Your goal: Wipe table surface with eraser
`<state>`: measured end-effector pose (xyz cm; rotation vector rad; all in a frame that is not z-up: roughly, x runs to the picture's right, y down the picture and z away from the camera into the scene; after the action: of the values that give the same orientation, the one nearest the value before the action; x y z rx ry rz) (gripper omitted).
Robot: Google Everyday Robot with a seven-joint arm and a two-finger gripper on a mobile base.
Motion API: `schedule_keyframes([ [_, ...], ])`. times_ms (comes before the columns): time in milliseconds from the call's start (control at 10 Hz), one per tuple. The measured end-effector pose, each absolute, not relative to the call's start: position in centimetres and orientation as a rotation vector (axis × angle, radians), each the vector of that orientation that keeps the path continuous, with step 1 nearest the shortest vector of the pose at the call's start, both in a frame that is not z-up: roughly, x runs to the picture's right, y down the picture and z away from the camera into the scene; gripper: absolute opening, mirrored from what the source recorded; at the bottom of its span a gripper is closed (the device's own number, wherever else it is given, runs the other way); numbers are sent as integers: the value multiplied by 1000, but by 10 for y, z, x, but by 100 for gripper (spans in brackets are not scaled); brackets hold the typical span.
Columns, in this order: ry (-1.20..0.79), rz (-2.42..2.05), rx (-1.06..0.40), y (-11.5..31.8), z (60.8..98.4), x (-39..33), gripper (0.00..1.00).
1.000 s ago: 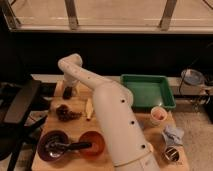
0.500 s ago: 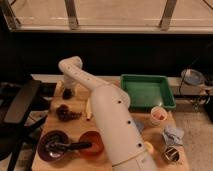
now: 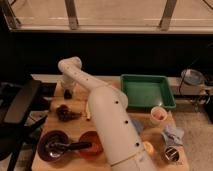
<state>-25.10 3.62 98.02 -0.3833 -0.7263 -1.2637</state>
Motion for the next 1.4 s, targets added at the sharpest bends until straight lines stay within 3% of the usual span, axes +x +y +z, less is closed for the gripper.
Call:
schedule_keyframes([
  [200,-710,-1281,-372,35,968,-248,0],
  [600,-627,-1229,-405,22,939,-203,0],
  [1400,-544,-936,-527,52,934,-89,0],
])
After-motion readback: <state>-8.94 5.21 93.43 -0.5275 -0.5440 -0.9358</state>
